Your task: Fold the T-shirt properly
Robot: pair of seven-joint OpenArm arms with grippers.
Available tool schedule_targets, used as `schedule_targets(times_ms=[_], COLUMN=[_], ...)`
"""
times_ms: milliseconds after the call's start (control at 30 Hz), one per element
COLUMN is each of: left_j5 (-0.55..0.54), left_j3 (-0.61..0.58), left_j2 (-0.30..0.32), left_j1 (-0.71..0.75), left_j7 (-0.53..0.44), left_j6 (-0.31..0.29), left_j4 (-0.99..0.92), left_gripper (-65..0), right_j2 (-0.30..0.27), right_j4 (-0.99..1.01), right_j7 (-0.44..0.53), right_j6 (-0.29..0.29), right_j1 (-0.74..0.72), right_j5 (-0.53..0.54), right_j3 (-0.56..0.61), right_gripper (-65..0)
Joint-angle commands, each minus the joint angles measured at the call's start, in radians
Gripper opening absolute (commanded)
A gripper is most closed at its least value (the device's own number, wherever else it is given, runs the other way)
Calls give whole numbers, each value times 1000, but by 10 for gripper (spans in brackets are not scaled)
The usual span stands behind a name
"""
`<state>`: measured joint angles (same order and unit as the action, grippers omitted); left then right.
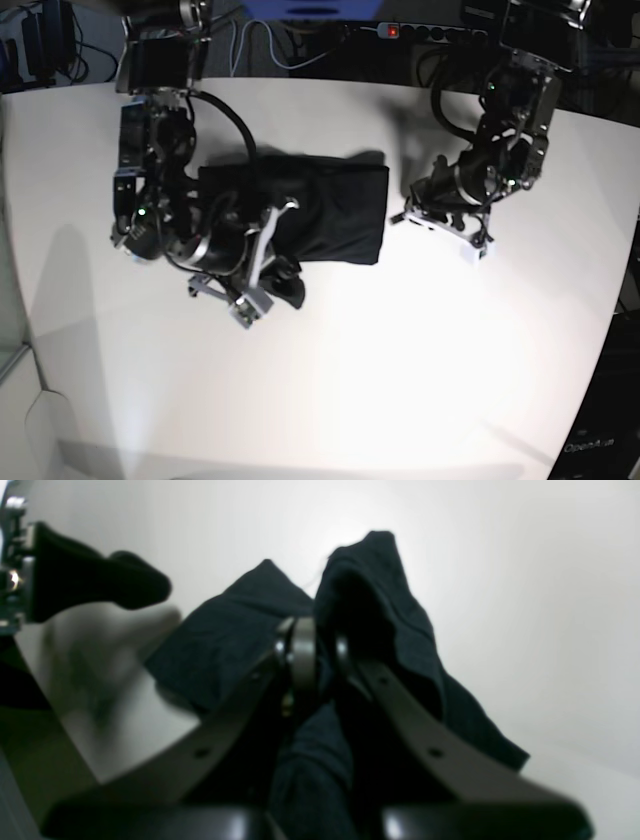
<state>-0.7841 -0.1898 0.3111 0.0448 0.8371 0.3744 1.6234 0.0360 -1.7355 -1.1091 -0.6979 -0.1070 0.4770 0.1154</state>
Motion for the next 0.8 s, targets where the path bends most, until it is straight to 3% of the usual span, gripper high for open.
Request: schedule_targets(times_ms=[0,267,767], left_j5=[-10,-10,-18], left_j3=[2,0,2], left_j2=[-8,-28,-28], left_j1=[-16,-32,-30], left_j7=[-6,-8,-8], left_j6=[-5,-7,-8], left_j4=[5,-68,-61], left_gripper=[-639,-639,-639], right_j2=[20,77,78], right_j4=[-21,-19,113], right_j7=[27,28,177], right_j6=[0,0,0], right_j1=[-20,0,43], right_j5=[22,22,21], right_j3=[16,89,212], right_gripper=[-647,-646,-643])
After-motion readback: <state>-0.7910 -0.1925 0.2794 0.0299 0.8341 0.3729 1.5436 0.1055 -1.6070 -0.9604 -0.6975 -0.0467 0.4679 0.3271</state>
